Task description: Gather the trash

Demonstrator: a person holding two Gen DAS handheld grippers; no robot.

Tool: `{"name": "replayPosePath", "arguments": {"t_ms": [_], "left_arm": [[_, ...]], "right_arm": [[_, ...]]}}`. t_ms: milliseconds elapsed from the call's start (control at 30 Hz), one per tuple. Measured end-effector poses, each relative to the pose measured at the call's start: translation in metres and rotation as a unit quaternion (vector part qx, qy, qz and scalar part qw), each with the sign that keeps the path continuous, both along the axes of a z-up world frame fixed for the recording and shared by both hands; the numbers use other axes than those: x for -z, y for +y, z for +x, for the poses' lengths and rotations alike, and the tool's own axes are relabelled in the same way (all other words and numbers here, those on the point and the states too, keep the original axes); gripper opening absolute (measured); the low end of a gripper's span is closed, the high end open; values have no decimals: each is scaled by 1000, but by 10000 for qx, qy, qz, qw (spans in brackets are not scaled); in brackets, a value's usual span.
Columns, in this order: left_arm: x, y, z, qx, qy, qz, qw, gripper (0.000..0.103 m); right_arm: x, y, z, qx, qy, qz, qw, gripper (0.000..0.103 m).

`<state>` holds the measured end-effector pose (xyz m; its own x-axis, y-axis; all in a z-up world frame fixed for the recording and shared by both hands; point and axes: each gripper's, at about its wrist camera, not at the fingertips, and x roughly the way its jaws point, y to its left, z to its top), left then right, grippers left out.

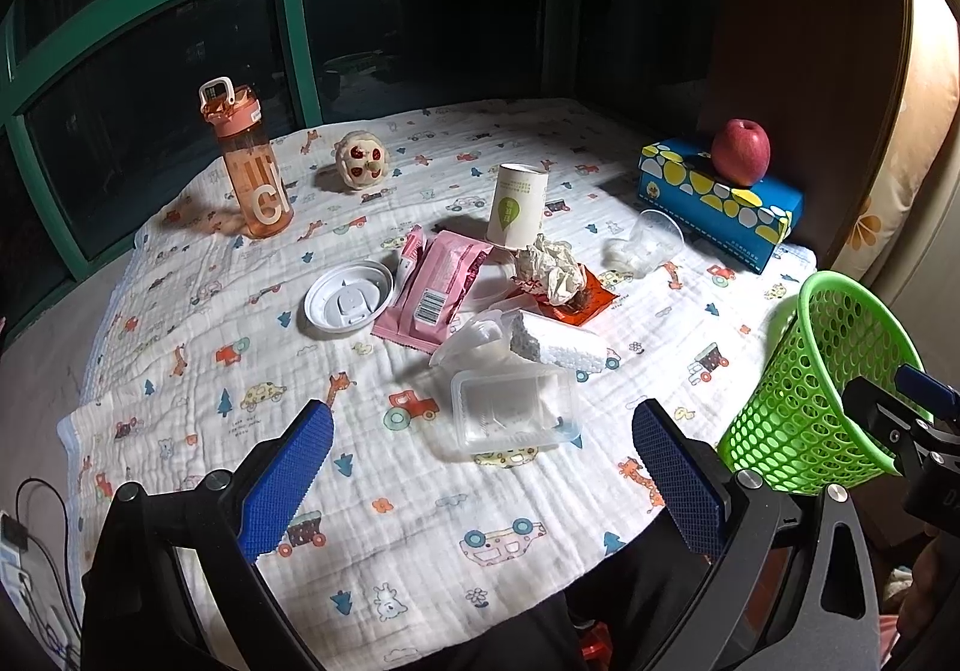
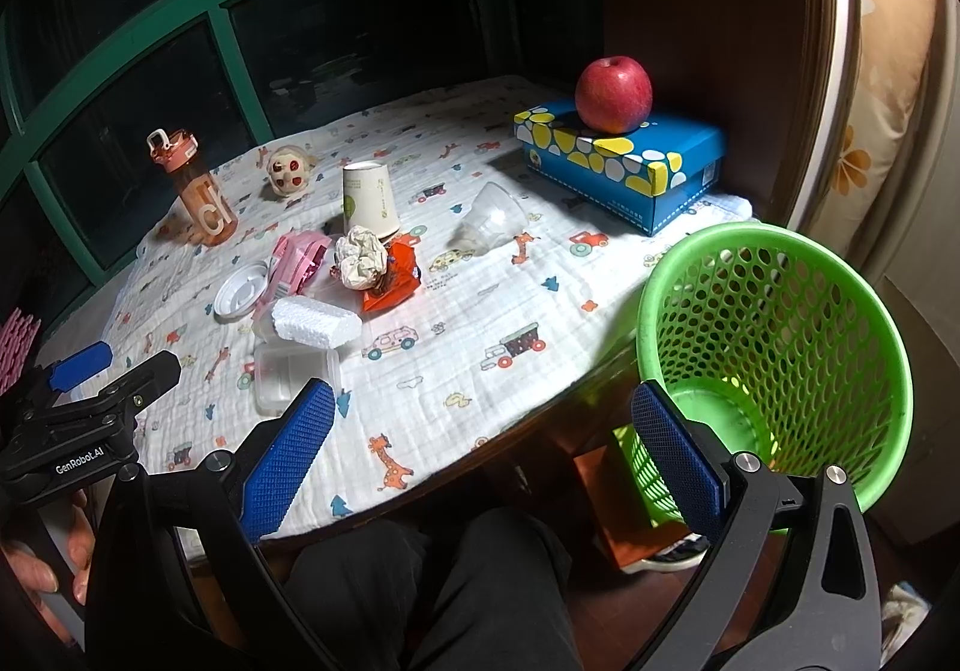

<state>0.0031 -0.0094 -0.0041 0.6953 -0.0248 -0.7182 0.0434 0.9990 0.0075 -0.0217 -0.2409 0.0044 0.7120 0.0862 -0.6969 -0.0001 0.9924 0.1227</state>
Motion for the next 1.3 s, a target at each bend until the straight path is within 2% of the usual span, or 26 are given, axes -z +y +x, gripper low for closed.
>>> {"name": "replayPosePath", "arguments": {"t_ms": [1300], "left_arm": [[5, 7, 6, -70, 92, -33, 9999, 97]], "right_arm": [[8, 3, 8, -35, 101, 41, 9999, 98]]}}
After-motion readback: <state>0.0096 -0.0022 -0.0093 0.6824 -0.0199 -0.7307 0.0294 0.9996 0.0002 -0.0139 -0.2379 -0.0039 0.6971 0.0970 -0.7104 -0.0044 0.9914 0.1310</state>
